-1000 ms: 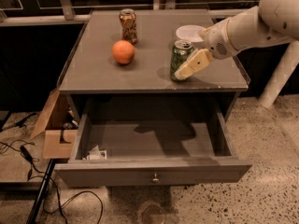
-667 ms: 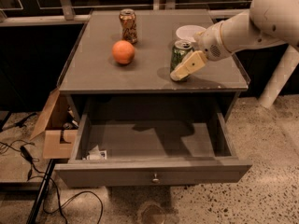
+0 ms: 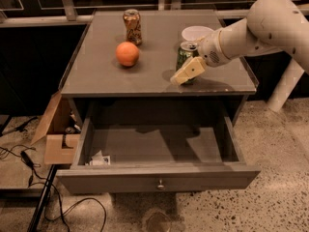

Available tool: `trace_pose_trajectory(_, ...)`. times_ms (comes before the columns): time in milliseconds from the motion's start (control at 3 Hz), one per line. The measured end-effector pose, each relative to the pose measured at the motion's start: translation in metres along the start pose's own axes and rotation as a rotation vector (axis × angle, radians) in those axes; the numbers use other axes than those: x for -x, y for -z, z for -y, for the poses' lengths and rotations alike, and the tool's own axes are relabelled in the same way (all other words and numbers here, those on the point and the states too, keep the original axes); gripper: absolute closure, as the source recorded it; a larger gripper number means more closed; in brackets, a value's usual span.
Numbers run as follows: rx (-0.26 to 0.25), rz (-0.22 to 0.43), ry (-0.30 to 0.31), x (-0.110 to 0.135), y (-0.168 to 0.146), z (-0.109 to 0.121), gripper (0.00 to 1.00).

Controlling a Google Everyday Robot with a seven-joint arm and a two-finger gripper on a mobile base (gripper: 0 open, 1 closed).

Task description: Place green can into top drawer

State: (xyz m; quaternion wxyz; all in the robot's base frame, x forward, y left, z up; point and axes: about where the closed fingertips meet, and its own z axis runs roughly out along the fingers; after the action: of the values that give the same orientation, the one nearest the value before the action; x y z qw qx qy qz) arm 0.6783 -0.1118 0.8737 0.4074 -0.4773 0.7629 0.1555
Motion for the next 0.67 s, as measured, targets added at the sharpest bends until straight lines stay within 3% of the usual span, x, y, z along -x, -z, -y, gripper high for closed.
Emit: trace_pose_trajectory(667, 0.000, 0.000, 0.000, 0.0001, 0.0000, -0.0001, 0.50)
